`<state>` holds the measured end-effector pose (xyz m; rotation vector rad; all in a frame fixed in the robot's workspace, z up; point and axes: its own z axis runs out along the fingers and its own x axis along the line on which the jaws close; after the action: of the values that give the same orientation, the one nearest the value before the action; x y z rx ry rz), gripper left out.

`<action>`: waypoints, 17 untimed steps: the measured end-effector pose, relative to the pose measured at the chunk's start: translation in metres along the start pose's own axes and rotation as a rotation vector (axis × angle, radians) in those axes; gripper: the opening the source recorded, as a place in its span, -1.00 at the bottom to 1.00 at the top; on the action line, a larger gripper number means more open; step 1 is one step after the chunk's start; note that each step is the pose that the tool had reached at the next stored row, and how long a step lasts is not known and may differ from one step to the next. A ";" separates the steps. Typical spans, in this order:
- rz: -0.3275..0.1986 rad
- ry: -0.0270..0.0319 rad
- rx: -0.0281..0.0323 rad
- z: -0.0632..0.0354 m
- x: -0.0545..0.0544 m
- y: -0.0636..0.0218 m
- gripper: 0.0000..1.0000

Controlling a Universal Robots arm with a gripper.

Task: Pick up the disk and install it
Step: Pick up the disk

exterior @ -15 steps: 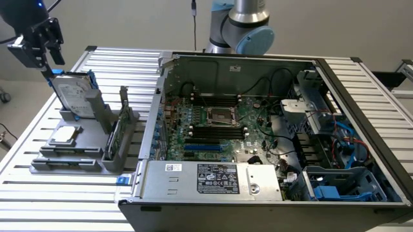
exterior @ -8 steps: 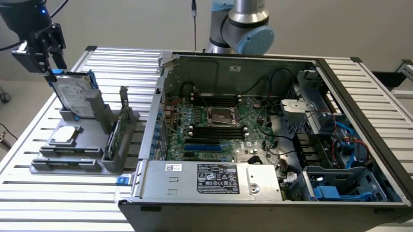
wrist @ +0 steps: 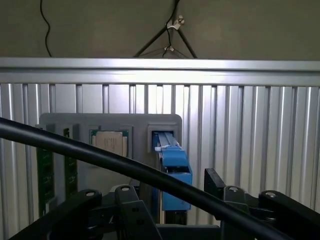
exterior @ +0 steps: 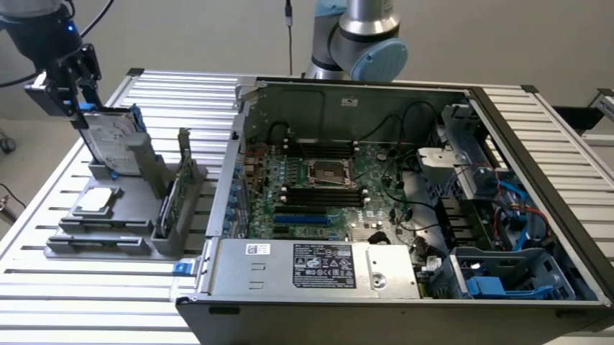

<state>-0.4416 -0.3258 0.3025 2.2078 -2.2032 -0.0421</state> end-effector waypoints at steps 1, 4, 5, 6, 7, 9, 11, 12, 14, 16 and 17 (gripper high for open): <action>-0.001 0.0001 -0.0001 0.0017 0.000 -0.0001 0.19; -0.001 0.0002 -0.0001 0.0051 0.000 -0.0002 0.19; -0.001 0.0001 0.0000 0.0055 0.000 -0.0002 0.19; -0.001 0.0001 0.0002 0.0064 0.000 -0.0002 0.19; -0.001 0.0000 0.0003 0.0075 0.000 -0.0003 0.19; -0.001 0.0001 0.0002 0.0100 0.000 -0.0003 0.19; -0.001 0.0001 0.0010 0.0134 0.000 -0.0005 0.19; -0.001 0.0001 0.0013 0.0145 0.000 -0.0005 0.19; -0.003 0.0002 0.0011 0.0154 0.000 -0.0005 0.19; -0.008 0.0001 0.0010 0.0154 0.000 -0.0005 0.19; -0.011 -0.0001 0.0012 0.0156 0.000 -0.0005 0.19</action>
<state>-0.4417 -0.3257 0.2869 2.2210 -2.1915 -0.0412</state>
